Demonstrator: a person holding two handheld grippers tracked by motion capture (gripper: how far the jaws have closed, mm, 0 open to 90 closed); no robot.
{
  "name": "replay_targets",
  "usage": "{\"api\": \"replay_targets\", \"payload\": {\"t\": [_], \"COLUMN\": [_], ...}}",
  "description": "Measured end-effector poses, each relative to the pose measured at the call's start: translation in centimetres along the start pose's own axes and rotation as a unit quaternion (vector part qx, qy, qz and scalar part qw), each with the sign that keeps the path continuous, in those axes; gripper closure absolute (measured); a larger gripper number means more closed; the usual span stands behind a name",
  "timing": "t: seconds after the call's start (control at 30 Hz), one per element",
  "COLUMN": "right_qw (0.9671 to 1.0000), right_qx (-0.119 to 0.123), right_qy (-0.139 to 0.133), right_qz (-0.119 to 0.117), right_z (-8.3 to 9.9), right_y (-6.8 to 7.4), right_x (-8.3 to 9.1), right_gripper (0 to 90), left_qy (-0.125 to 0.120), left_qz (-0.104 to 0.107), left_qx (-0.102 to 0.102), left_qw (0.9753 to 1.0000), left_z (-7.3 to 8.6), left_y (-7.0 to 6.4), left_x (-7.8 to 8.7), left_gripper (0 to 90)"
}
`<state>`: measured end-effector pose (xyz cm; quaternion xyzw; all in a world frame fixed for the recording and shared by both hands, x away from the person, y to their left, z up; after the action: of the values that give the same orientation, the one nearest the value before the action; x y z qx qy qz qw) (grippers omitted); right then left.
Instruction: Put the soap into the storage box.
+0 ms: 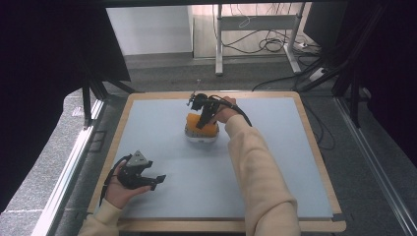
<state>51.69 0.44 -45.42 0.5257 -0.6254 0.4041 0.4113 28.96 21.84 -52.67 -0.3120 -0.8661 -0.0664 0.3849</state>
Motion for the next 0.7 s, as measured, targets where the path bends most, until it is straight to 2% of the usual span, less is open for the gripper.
{"api": "replay_targets", "payload": {"t": [0.27,0.47,0.53,0.63,0.7], "right_qw": [0.9999,0.9999,0.9998,0.9995,0.9987], "right_qx": [0.003,0.000,-0.010,-0.017,-0.028], "right_qy": [0.007,0.004,-0.015,-0.023,-0.030], "right_qz": [-0.013,-0.010,-0.006,0.010,0.032], "right_z": [0.3,0.4,0.4,0.5,0.5], "right_y": [-0.2,-0.2,-0.3,-0.4,-0.5], "right_x": [-0.8,-0.8,-0.5,0.0,0.5], "right_gripper": [61.4,60.7,58.8,54.8,47.7], "left_qy": [0.000,0.001,0.001,0.001,0.002], "left_qz": [0.000,0.001,0.001,0.001,0.001], "left_qx": [0.001,0.001,0.000,0.000,-0.001], "left_qw": [1.0000,1.0000,1.0000,1.0000,1.0000], "left_z": [0.0,0.0,0.0,0.0,0.0], "left_y": [0.0,0.0,0.0,-0.1,-0.1], "left_x": [0.0,-0.1,-0.1,-0.1,-0.1], "left_gripper": [23.7,23.7,23.7,23.7,23.7]}}
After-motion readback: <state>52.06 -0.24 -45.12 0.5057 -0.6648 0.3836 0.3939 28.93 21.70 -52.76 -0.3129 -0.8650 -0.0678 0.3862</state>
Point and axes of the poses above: each handheld gripper's, and its own axes: x roughly backward along the jaws, z roughly out of its underside, y roughly to its left, the point moved 2 cm from there along -x, roughly forward along the jaws, and after that the axes turned 6 degrees about x, right-handed, at the moved point
